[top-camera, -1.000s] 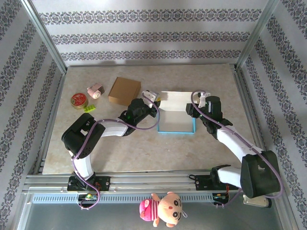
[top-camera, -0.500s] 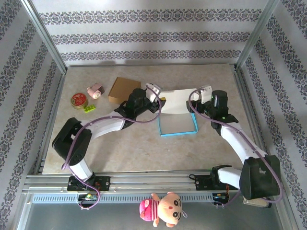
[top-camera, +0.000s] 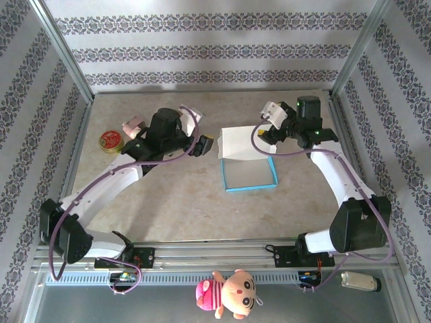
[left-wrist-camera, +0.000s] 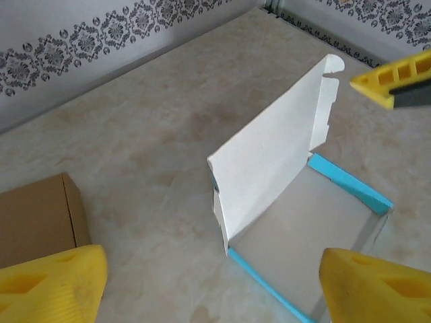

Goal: Fold the paper box

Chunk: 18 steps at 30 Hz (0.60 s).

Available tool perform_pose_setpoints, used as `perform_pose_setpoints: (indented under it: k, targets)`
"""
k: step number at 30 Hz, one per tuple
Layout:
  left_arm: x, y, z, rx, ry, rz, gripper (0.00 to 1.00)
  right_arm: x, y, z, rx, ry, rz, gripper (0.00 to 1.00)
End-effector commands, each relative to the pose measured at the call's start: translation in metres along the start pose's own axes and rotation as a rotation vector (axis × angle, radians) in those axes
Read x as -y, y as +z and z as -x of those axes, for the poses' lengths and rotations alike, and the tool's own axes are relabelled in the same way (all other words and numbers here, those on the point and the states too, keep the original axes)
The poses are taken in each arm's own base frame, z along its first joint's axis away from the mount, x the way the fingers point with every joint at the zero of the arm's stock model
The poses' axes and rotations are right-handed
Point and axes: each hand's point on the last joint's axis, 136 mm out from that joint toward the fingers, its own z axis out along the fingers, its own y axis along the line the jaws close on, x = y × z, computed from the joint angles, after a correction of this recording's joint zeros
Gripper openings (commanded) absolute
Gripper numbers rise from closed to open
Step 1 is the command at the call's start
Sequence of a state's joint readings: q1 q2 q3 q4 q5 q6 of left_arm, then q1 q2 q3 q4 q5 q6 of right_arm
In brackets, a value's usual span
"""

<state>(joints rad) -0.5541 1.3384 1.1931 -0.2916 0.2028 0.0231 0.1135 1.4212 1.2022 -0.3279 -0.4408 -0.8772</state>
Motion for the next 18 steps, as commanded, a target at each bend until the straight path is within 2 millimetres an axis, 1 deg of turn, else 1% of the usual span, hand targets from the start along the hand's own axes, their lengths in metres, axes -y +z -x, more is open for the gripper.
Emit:
perform_pose_setpoints:
  k: [1, 2, 4, 5, 7, 11, 13, 15, 17, 18]
  targets:
    - [-0.002, -0.011, -0.030, -0.090, -0.059, 0.008, 0.86, -0.037, 0.011, -0.005, -0.044, -0.251, 0.237, 0.84]
    - [-0.001, -0.011, -0.033, -0.093, -0.065, 0.006, 0.86, -0.038, 0.013, -0.007, -0.073, -0.276, 0.265, 0.83]
    - [-0.001, -0.013, -0.038, -0.097, -0.077, 0.003, 0.86, -0.037, 0.023, -0.020, -0.152, -0.306, 0.303, 0.78]
    - [0.000, -0.014, -0.040, -0.099, -0.082, 0.003, 0.86, -0.035, 0.028, -0.024, -0.176, -0.321, 0.306, 0.76]
    - [-0.001, -0.015, -0.044, -0.101, -0.091, 0.009, 0.87, -0.036, 0.035, -0.029, -0.202, -0.349, 0.320, 0.68]
    - [-0.002, -0.011, -0.052, -0.110, -0.106, 0.014, 0.87, -0.043, 0.039, -0.027, -0.185, -0.340, 0.356, 0.47]
    - [-0.004, -0.005, -0.057, -0.127, -0.118, 0.023, 0.87, -0.045, 0.040, -0.024, -0.175, -0.333, 0.361, 0.33]
    - [-0.007, 0.001, -0.060, -0.144, -0.135, 0.034, 0.87, -0.050, 0.042, -0.024, -0.178, -0.341, 0.368, 0.25]
    - [-0.009, 0.007, -0.062, -0.161, -0.146, 0.045, 0.87, -0.052, 0.044, -0.023, -0.180, -0.342, 0.359, 0.13]
    - [-0.010, 0.011, -0.063, -0.167, -0.148, 0.050, 0.88, -0.052, 0.044, -0.021, -0.177, -0.342, 0.348, 0.09]
